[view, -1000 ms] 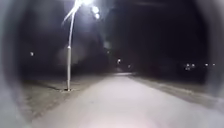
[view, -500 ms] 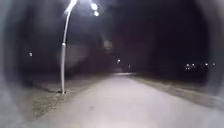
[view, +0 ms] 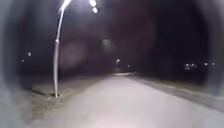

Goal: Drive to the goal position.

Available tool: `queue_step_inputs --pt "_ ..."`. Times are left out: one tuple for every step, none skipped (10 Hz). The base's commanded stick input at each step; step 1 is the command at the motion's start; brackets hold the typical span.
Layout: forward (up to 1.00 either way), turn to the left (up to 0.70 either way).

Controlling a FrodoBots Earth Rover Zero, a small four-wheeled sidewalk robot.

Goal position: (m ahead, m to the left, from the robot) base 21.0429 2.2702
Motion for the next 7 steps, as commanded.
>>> queue_step_inputs --pt "0.7 0.0" --pt "0.7 0.0" --pt "0.7 0.0" --pt "0.7 0.0" --pt "0.7 0.0" --pt "0.7 0.0" --pt "0.7 0.0"
